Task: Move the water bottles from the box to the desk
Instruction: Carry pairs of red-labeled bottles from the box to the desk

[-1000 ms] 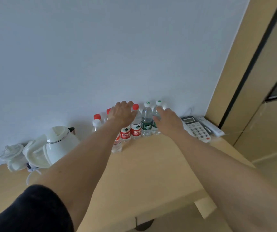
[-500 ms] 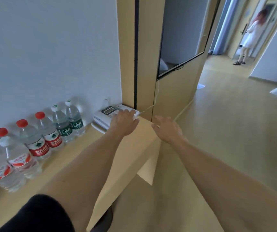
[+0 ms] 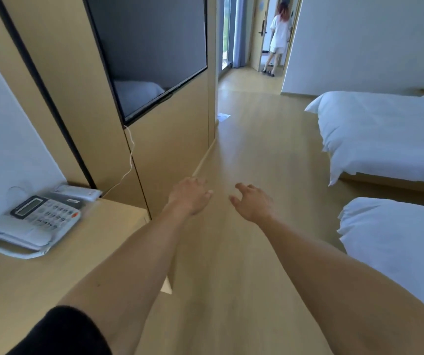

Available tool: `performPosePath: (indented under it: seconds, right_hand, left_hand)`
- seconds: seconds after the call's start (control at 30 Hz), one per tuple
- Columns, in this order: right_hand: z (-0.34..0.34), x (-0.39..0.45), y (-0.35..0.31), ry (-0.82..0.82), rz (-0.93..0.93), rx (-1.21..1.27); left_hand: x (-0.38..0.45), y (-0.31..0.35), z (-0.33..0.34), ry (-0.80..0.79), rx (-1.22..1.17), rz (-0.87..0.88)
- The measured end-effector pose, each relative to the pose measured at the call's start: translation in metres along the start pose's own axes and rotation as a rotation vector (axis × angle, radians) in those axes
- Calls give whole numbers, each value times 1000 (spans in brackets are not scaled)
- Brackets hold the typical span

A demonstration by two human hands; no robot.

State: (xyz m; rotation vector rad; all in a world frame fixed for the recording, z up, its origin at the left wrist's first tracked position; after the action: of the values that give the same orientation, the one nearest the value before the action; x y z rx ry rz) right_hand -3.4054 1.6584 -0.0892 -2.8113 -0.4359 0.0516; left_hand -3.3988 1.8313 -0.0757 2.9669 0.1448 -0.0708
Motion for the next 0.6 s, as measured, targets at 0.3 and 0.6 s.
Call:
performPosePath:
  seconds: [0.3, 0.6]
  right_hand:
    - [-43, -12, 160, 5, 209, 28]
    - [-56, 15, 246, 55, 348, 87]
  left_hand:
    - [68, 160, 46, -45, 25, 147]
    - [138, 236, 73, -53, 13, 200]
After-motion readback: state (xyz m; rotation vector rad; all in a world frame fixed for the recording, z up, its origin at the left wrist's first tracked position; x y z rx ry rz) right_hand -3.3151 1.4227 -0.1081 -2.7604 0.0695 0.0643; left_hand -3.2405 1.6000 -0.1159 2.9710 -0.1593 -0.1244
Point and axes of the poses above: each hand's wrist, its own x-axis towards the middle knuckle, its own z-axis out of the palm, y = z × x, the point moved 6 cm from there along x, towards the middle knuckle, and after that the axes turned 12 degrees about -z, right-handed, at the moved point
